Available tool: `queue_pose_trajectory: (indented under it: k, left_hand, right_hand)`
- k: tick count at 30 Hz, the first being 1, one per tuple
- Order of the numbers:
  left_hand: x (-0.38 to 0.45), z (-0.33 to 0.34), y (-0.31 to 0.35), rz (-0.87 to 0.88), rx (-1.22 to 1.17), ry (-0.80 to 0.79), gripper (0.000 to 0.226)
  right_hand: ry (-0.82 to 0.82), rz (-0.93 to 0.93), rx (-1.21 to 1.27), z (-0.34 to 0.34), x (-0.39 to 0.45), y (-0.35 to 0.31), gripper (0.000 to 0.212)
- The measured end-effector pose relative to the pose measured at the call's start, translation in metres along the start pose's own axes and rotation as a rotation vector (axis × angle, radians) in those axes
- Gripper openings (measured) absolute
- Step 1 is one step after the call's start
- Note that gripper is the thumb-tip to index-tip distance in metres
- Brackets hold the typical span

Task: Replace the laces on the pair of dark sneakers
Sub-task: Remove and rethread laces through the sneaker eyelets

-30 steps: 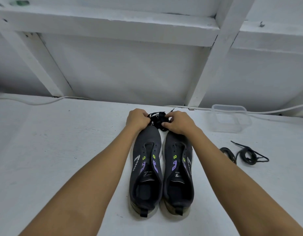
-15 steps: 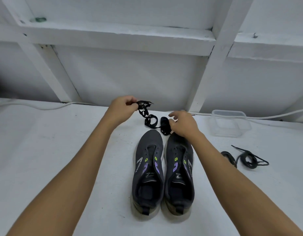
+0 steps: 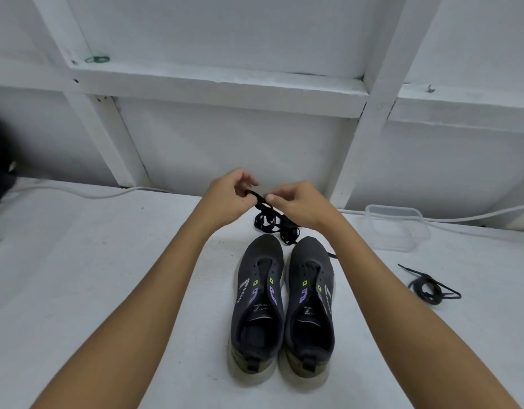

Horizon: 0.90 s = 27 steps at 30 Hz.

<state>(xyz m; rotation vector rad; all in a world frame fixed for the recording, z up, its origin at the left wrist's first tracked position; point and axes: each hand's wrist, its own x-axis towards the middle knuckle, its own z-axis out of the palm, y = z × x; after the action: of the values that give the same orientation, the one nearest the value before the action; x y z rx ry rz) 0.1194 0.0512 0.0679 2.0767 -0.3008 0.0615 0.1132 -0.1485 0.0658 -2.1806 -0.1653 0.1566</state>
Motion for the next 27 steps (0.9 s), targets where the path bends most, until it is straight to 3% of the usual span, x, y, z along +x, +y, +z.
queue_pose_trajectory:
  k: [4,6,9,12,15,20,25,27]
  left_hand:
    - [0.000,-0.002,0.001,-0.046,-0.130,-0.003,0.022]
    - [0.000,-0.002,0.003,-0.058,-0.187,-0.026,0.024]
    - [0.001,0.001,0.003,-0.065,-0.165,-0.006,0.025]
    - [0.003,0.008,-0.004,-0.091,-0.045,0.044,0.037]
    - [0.002,0.020,-0.015,-0.157,0.012,-0.014,0.049]
    - [0.004,0.050,-0.035,-0.344,0.065,-0.065,0.031]
    - [0.012,0.077,-0.054,-0.264,0.243,-0.179,0.009]
    - [0.018,0.083,-0.059,-0.257,0.290,-0.228,0.015]
  right_hand:
    - [0.001,0.027,0.022,-0.009,-0.006,-0.006,0.027]
    - [-0.070,0.019,0.031,-0.014,-0.008,-0.009,0.025]
    - [-0.167,0.052,-0.082,-0.015,-0.005,-0.007,0.040]
    - [-0.094,0.080,-0.293,-0.012,-0.002,0.008,0.037]
    - [0.003,0.152,-0.365,-0.008,-0.002,0.031,0.033]
    - [0.045,0.247,-0.454,-0.006,0.000,0.064,0.031]
    - [0.056,0.254,-0.522,-0.005,0.004,0.087,0.032]
    - [0.033,0.259,-0.569,-0.005,0.009,0.094,0.034]
